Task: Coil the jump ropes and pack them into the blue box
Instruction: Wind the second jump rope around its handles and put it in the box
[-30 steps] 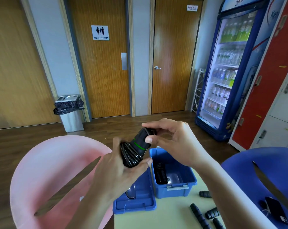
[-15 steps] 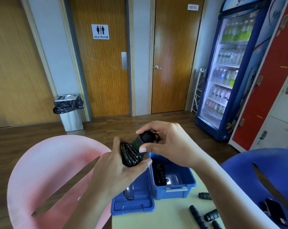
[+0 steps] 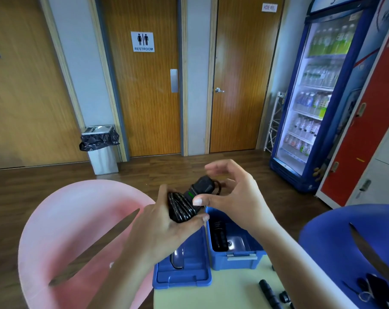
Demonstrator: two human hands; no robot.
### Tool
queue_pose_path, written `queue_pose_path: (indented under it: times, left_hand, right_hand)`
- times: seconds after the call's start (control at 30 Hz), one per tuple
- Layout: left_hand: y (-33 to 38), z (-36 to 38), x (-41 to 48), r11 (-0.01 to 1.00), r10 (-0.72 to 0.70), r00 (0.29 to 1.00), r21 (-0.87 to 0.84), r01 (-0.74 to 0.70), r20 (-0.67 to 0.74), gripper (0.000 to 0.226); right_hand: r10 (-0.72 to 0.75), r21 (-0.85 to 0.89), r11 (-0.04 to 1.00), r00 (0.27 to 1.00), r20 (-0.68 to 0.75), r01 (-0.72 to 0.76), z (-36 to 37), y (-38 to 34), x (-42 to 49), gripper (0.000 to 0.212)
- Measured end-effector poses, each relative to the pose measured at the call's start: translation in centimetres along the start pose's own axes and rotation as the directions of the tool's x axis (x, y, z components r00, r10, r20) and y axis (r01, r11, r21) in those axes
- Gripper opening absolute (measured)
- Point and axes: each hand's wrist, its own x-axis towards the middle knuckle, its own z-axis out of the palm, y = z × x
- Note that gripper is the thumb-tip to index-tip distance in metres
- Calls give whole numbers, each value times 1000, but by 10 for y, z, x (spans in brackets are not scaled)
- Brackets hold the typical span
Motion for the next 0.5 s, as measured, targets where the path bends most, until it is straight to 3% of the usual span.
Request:
queue_pose_path:
  times: [0.07, 0.23, 0.37, 0.5]
  left_hand:
    - [0, 1, 2, 1000, 6, 1000, 1, -6, -12, 68]
    - [-1, 0, 5, 999, 1, 999, 44, 1, -42, 73]
    - [4, 1, 3, 989, 20, 998, 147, -12, -52, 75]
    - [7, 0, 1, 980, 14, 998, 199, 0, -69, 76]
  right_hand:
    - [49, 81, 996, 997, -52, -45, 3, 4, -5, 69]
    - [193, 438, 882, 981, -4, -172, 13, 8, -11, 51]
    - [257, 462, 865, 964, -72, -196, 24, 12, -10, 50]
    - [186, 359, 924, 974, -131, -129, 28, 9, -11, 38]
